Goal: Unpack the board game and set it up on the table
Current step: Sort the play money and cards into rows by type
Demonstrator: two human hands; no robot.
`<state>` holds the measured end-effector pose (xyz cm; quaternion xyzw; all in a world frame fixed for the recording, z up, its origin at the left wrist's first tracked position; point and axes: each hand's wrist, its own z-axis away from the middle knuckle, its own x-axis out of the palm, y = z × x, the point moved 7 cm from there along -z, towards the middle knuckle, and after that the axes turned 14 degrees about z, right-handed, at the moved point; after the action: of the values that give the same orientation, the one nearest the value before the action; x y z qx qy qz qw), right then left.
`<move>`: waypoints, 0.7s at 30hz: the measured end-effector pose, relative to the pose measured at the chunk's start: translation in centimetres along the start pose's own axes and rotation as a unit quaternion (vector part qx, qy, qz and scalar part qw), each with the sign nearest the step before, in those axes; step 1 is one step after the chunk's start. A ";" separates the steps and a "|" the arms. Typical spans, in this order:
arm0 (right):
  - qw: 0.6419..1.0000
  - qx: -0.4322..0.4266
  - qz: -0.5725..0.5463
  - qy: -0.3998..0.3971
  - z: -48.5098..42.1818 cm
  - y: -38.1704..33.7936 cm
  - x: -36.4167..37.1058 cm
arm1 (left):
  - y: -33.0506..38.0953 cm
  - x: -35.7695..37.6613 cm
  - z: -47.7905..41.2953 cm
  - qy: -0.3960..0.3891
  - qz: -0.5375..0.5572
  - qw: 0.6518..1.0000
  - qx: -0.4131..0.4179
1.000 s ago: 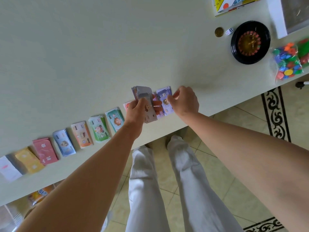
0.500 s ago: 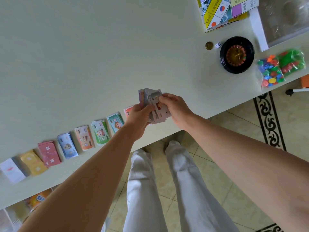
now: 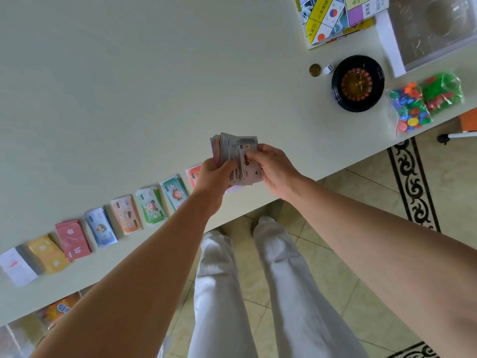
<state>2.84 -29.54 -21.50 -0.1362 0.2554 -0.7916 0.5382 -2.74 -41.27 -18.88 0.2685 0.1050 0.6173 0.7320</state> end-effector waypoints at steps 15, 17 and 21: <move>1.000 0.003 -0.022 -0.001 -0.3 -0.1 -1.3 | 0.1 0.5 -1.0 0.010 -0.047 0.999 0.010; 0.999 0.009 -0.031 -0.002 -0.5 0.0 -1.5 | 0.2 0.6 -1.0 0.010 -0.057 0.998 0.014; 1.000 0.013 -0.020 -0.004 -0.6 0.3 -1.8 | -0.2 0.9 -1.1 0.010 -0.032 0.999 -0.007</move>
<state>3.48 -27.78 -22.05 -0.1373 0.2405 -0.8046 0.5253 -2.87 -40.17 -19.75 0.2536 0.1169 0.5968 0.7523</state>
